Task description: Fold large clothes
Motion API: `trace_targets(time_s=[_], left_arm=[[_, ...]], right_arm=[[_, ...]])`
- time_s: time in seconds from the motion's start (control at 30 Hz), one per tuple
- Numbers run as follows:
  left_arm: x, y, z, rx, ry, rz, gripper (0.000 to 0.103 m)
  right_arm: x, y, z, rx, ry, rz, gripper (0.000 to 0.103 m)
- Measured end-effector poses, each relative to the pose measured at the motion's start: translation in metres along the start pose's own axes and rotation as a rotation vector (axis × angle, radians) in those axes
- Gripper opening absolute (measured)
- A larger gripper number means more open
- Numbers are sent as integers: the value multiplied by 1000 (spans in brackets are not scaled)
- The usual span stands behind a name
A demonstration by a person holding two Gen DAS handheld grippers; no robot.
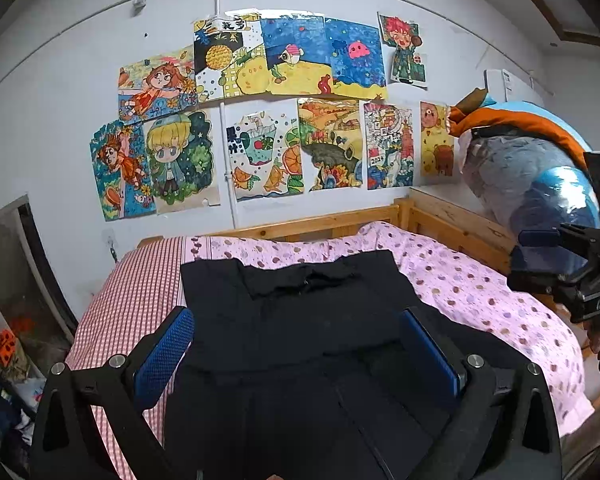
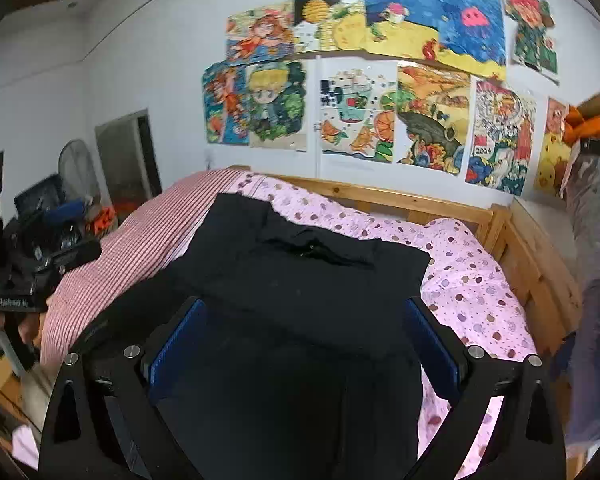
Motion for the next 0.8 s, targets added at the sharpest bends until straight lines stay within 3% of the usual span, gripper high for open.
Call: trace_targets(time_s=[0.27, 0.4, 0.57, 0.8], left_arm=[[-45, 19, 37, 64, 2, 12, 103], [-61, 30, 64, 106, -5, 53, 103], [-68, 40, 103, 158, -24, 89, 103], [-60, 50, 155, 228, -105, 59, 103]], right_arm=[[-56, -29, 44, -97, -43, -7, 96], [-66, -53, 67, -221, -78, -10, 96], [-69, -88, 102, -374, -184, -124, 96], [-58, -112, 150, -527, -340, -178, 96]])
Point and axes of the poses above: each gripper's, at about its wrist camera, not at the fingertips, and x roughly the way its jaws point, y to its right, z to its underside, the point moved 3 cm from there along x, roughly the way its jaws point, and after that the axes turned 2 degrees about x, right-handed, at the moved point
